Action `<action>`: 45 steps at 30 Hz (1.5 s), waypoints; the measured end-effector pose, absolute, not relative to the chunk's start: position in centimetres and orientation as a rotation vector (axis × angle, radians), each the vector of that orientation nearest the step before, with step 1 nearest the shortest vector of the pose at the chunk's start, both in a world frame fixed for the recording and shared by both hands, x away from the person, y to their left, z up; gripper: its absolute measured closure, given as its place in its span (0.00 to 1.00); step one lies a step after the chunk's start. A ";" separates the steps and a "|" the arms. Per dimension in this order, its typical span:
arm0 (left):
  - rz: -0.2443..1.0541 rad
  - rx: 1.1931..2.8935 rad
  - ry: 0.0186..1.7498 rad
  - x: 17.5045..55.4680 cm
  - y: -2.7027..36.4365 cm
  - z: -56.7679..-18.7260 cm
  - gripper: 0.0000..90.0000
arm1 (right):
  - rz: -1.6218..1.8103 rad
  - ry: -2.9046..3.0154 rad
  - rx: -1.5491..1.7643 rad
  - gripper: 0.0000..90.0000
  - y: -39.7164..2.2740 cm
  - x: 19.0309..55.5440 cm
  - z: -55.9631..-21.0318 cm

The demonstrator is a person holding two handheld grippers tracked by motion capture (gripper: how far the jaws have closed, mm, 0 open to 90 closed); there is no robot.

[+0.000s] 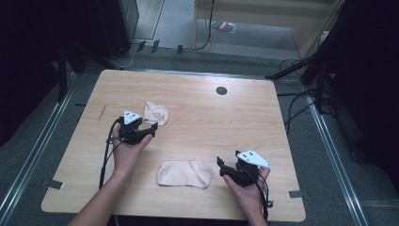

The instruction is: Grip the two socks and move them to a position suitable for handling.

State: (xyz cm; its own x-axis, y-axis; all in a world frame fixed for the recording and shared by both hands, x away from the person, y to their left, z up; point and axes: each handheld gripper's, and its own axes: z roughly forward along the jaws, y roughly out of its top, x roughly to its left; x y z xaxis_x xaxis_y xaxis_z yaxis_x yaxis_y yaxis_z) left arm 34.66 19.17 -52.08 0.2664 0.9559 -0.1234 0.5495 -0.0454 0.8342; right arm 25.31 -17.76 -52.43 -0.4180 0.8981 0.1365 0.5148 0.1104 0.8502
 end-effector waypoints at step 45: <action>0.699 1.828 1.550 40.6 17.8 -54.6 0.90 | 1.222 2.003 1.384 0.30 -17.3 25.2 -52.5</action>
State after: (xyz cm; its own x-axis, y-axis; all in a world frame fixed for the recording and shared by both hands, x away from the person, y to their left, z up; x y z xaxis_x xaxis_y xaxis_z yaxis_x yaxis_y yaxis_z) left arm 40.59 17.80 -54.60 0.1656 0.9862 -0.0048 0.6493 -0.1053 0.7532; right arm 25.20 -17.30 -52.51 -0.4201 0.8969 0.1381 0.5335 0.1210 0.8371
